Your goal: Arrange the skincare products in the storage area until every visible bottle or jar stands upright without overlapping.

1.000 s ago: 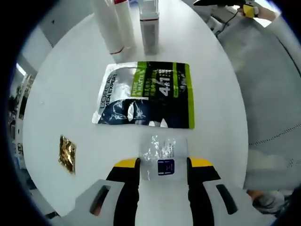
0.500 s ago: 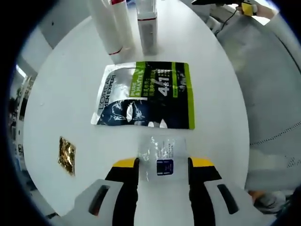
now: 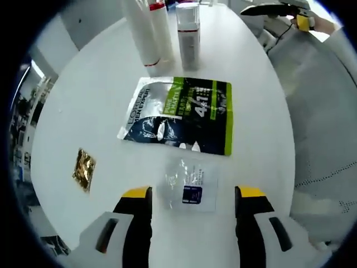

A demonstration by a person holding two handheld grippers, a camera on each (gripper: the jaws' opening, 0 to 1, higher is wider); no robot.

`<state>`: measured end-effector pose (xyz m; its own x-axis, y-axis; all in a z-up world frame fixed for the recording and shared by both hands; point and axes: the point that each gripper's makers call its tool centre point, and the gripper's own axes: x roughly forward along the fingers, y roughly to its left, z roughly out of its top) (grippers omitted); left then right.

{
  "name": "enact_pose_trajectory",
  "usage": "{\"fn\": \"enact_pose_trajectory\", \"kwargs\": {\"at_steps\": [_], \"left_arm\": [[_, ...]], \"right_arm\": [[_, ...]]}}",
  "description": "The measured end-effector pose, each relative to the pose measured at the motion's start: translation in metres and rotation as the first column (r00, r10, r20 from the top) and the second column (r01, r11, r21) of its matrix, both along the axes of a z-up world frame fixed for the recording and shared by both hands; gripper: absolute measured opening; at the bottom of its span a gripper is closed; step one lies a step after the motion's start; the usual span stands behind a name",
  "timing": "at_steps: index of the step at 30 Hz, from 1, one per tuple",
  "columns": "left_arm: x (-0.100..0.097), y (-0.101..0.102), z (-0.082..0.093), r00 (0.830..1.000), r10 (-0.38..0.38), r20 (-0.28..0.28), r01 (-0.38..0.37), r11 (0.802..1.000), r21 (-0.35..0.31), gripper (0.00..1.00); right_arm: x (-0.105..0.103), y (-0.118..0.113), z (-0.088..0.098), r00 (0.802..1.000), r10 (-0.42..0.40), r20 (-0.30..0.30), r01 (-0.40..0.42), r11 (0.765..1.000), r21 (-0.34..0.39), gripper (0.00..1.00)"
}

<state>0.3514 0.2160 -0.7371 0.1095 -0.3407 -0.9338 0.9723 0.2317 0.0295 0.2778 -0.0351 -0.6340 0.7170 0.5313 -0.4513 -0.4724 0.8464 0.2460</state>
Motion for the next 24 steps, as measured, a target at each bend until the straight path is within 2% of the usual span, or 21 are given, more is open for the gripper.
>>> {"fn": "enact_pose_trajectory", "kwargs": {"at_steps": [5,12,16,19,24], "left_arm": [[-0.005,0.000,0.005,0.998,0.068,0.002,-0.068,0.997,-0.033,0.61],[-0.011,0.002,0.015,0.975,0.221,-0.005,-0.220,0.969,-0.113,0.66],[-0.015,0.006,0.022,0.946,0.323,-0.010,-0.320,0.934,-0.159,0.69],[-0.020,0.007,0.027,0.920,0.392,-0.031,-0.390,0.898,-0.203,0.69],[-0.033,0.010,0.031,0.894,0.444,-0.048,-0.442,0.864,-0.242,0.67]], "right_arm": [[-0.001,0.001,0.000,1.000,0.010,0.008,-0.010,1.000,-0.007,0.86],[-0.002,0.003,0.000,1.000,0.023,0.014,-0.022,1.000,-0.018,0.86],[-0.003,0.004,0.000,0.999,0.029,0.015,-0.029,0.999,-0.022,0.86],[-0.003,0.005,0.000,0.999,0.035,0.015,-0.034,0.999,-0.024,0.86],[-0.004,0.006,0.000,0.999,0.044,0.016,-0.043,0.999,-0.022,0.86]]}}
